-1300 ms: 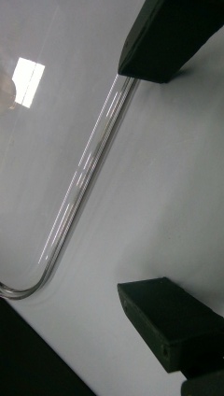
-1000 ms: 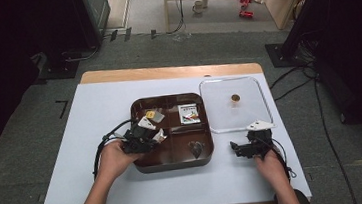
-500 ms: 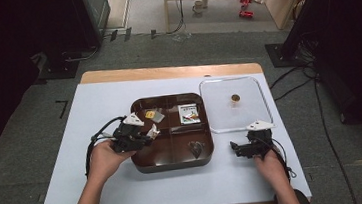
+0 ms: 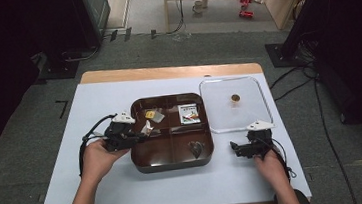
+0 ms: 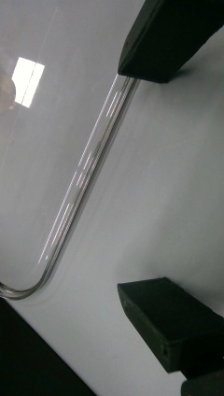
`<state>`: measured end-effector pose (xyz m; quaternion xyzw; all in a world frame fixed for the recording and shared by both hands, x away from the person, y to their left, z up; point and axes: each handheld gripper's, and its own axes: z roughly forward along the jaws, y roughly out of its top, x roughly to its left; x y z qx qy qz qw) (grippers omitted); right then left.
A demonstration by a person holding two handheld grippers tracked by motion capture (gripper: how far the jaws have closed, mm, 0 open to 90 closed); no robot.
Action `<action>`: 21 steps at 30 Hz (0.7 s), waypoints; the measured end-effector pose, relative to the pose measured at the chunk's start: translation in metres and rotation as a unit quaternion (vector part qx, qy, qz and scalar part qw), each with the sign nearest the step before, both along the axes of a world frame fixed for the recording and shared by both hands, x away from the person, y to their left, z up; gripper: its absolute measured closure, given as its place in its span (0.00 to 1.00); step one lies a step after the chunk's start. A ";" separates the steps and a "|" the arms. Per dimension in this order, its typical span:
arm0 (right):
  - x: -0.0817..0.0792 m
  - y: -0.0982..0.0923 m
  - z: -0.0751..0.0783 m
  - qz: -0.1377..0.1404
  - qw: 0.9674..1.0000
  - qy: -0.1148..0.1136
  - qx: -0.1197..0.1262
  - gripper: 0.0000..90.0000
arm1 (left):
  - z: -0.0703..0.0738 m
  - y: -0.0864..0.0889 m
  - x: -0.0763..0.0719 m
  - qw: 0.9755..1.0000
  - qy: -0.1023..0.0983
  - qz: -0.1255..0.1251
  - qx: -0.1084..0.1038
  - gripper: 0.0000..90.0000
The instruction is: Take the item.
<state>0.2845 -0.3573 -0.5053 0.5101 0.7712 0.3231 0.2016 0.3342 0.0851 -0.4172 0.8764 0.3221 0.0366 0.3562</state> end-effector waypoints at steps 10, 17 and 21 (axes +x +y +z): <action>0.000 0.000 0.000 0.000 1.000 0.000 0.000 0.00 | 0.009 0.015 0.001 1.000 -0.009 0.020 -0.014 0.94; 0.000 0.000 0.000 0.000 1.000 0.000 0.000 0.00 | 0.014 0.023 0.001 0.999 -0.015 0.028 -0.020 0.94; 0.000 0.000 0.000 0.000 1.000 -0.001 -0.001 0.00 | 0.016 0.029 0.001 0.999 -0.017 0.035 -0.023 0.94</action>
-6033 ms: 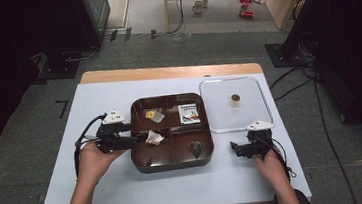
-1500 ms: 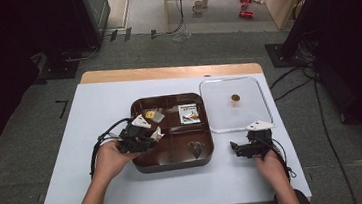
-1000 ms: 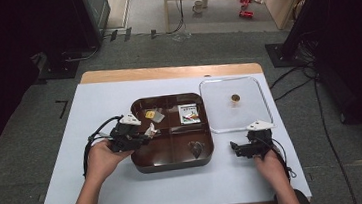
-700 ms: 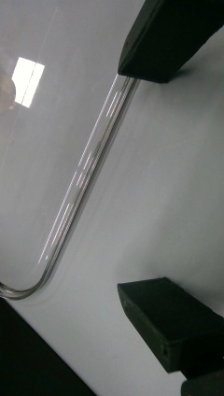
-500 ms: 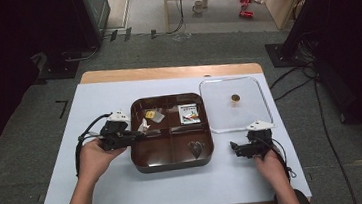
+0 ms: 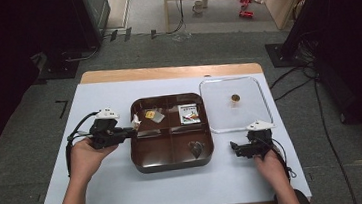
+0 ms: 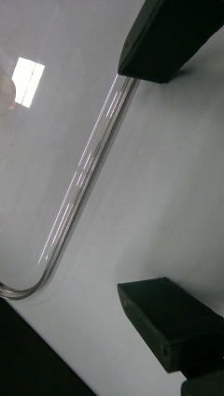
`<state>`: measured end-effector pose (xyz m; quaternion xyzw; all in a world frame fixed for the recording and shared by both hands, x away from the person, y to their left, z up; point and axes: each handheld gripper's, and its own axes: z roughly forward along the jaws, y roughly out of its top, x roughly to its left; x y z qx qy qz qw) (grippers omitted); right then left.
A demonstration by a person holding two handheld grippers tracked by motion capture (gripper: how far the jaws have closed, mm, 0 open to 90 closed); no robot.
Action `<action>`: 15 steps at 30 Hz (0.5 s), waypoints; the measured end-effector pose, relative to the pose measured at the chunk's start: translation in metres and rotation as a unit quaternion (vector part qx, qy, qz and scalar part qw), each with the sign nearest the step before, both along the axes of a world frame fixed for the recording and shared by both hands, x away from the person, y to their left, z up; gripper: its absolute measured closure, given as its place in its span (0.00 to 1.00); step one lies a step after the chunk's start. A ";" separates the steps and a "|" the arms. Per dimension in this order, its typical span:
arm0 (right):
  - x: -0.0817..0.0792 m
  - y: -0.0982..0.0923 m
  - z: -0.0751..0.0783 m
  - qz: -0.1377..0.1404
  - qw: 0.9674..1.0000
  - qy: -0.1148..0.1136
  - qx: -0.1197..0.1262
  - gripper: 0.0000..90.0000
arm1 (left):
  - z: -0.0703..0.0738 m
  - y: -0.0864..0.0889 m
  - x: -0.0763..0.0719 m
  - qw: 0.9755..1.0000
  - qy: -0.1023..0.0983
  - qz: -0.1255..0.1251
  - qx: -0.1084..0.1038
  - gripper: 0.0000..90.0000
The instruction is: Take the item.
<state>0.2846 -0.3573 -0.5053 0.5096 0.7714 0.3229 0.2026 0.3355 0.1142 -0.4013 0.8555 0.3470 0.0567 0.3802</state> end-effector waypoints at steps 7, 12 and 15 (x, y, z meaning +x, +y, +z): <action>0.000 0.000 0.000 0.000 1.000 0.000 0.000 0.00 | 0.003 0.018 0.001 1.000 -0.003 0.023 -0.008 0.94; 0.000 0.000 0.000 0.000 1.000 0.000 0.000 0.00 | 0.002 0.026 0.002 0.999 -0.003 0.036 -0.010 0.94; 0.000 0.000 0.000 0.000 1.000 0.000 0.000 0.00 | 0.000 0.032 0.004 0.999 -0.001 0.047 -0.007 0.94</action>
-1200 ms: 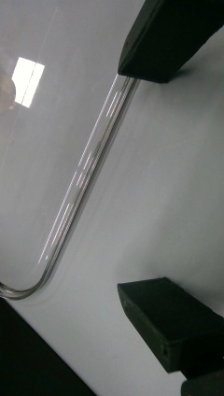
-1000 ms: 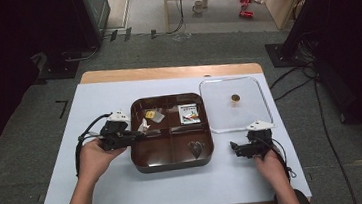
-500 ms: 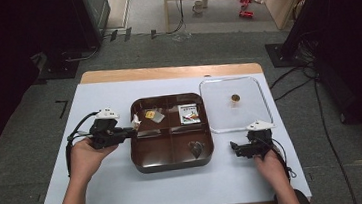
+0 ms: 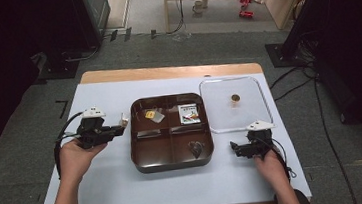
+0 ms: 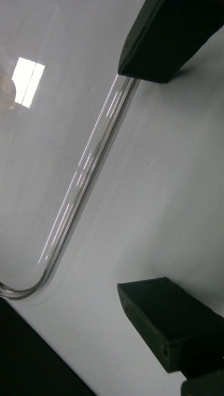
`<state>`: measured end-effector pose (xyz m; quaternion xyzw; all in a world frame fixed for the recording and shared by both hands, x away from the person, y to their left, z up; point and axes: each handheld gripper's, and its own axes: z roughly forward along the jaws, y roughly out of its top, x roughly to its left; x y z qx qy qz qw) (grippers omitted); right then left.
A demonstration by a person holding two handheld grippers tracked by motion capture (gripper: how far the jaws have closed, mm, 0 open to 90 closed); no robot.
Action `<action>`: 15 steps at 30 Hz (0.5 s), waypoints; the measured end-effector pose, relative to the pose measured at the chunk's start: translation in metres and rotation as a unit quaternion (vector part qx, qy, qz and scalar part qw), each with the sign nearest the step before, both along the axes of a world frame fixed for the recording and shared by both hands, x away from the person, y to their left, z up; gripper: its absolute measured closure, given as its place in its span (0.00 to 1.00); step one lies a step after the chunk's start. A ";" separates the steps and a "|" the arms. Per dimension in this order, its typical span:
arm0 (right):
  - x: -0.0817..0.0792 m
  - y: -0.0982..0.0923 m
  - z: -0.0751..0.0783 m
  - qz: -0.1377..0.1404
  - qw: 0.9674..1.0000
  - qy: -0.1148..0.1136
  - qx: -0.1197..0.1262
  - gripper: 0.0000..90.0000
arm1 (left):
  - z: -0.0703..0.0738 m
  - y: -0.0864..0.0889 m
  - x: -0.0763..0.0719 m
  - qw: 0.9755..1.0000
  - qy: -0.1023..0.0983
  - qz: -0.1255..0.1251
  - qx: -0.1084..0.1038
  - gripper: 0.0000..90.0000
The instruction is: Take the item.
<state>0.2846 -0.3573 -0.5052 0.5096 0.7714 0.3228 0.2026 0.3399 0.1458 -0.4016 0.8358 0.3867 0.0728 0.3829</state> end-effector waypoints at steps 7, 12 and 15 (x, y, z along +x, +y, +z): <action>0.000 0.000 0.000 0.000 1.000 0.000 0.000 0.00 | -0.004 0.009 0.003 1.000 0.006 0.013 0.002 0.94; 0.000 0.000 0.000 0.000 1.000 0.000 0.000 0.00 | -0.012 0.016 0.008 1.000 0.015 0.024 0.002 0.94; 0.000 0.000 0.000 0.000 1.000 0.000 0.000 0.00 | -0.015 0.018 0.009 0.999 0.017 0.028 0.002 0.94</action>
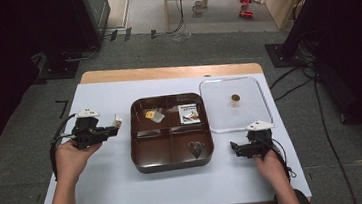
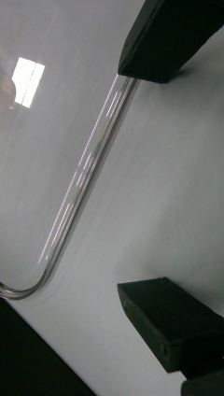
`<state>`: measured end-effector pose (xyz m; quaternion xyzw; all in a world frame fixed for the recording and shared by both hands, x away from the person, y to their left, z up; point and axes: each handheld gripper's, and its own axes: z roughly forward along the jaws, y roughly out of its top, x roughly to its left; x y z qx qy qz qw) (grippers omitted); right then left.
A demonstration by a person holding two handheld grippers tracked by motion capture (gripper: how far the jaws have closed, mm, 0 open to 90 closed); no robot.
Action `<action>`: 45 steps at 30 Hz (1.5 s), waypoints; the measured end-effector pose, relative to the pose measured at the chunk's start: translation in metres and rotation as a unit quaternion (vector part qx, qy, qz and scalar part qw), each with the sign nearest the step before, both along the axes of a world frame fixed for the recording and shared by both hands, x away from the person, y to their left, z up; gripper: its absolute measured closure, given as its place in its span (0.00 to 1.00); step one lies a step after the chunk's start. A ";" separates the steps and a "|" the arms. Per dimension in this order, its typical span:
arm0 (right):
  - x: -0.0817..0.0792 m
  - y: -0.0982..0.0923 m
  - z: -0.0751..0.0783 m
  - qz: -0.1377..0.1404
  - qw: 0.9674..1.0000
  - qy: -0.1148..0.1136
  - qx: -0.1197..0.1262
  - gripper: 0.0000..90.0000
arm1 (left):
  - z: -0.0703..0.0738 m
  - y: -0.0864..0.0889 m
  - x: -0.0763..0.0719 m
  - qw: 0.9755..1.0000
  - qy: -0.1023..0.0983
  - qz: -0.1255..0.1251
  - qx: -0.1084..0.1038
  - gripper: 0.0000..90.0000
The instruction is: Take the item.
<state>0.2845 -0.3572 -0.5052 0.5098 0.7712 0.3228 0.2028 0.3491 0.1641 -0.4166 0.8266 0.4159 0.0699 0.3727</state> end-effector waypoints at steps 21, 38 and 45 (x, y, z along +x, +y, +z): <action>0.000 0.000 0.000 0.000 1.000 -0.001 0.000 0.00 | -0.037 0.001 0.021 0.998 0.040 0.014 0.044 0.93; 0.000 0.000 0.000 0.000 1.000 0.000 0.000 0.00 | -0.047 0.003 0.024 0.996 0.069 0.021 0.047 0.80; 0.000 0.000 0.000 0.000 1.000 0.000 0.000 0.00 | -0.042 0.009 0.021 0.997 0.061 0.030 0.025 0.70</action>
